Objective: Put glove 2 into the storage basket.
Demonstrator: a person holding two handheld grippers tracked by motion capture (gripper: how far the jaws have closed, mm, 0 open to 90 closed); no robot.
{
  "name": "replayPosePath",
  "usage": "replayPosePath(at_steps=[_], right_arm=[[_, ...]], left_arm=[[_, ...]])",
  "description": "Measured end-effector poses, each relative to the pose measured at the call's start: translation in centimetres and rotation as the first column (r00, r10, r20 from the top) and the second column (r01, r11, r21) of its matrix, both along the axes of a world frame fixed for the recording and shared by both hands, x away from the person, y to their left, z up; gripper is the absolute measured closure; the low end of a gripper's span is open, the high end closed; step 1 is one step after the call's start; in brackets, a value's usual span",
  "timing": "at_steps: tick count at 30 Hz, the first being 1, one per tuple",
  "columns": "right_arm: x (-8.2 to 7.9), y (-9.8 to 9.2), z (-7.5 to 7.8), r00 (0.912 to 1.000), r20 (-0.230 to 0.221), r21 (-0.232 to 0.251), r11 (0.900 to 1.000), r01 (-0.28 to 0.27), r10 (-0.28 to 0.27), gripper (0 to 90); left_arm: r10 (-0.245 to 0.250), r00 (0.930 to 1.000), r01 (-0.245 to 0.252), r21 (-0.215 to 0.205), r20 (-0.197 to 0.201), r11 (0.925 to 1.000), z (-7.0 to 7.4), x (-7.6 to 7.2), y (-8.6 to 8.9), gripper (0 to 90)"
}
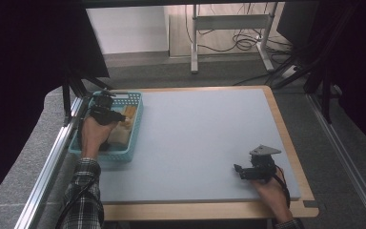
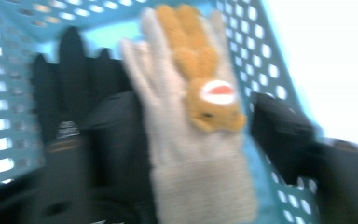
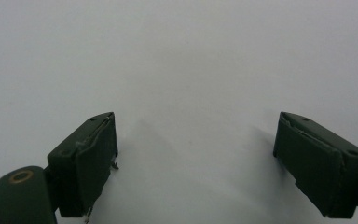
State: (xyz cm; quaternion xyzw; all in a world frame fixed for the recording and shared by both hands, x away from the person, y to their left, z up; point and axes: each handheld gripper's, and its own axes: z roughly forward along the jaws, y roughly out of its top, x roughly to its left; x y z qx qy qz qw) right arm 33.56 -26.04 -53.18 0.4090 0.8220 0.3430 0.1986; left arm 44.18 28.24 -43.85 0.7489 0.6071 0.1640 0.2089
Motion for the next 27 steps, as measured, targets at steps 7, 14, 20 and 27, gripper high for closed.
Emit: replayPosePath(at_steps=[7, 14, 20, 27], right_arm=[[0.0, 0.0, 0.0, 1.0000, -0.001, 0.001, 1.000, 0.001, -0.001, 13.0], [0.0, 0.0, 0.0, 1.0000, 0.000, 0.001, 1.000, 0.000, 0.000, 13.0], [0.0, 0.0, 0.0, 1.0000, 0.000, 0.001, 1.000, 0.000, 0.000, 13.1], [0.0, 0.0, 0.0, 1.0000, -0.001, 0.001, 1.000, 0.000, 0.000, 13.0]], left_arm=[[0.057, 0.9935, -0.052, 0.050, -0.098, 0.9974, -3.8, 1.1, 1.1, 82.2], [0.039, 0.9887, -0.036, 0.026, -0.145, 0.9990, -6.1, 2.7, 0.1, 86.5], [0.011, 0.9904, -0.004, 0.047, -0.138, 0.9989, -6.3, 3.2, -1.7, 89.9], [0.060, 0.9941, -0.055, 0.051, -0.091, 0.9972, -5.6, 2.7, -0.3, 81.7]])
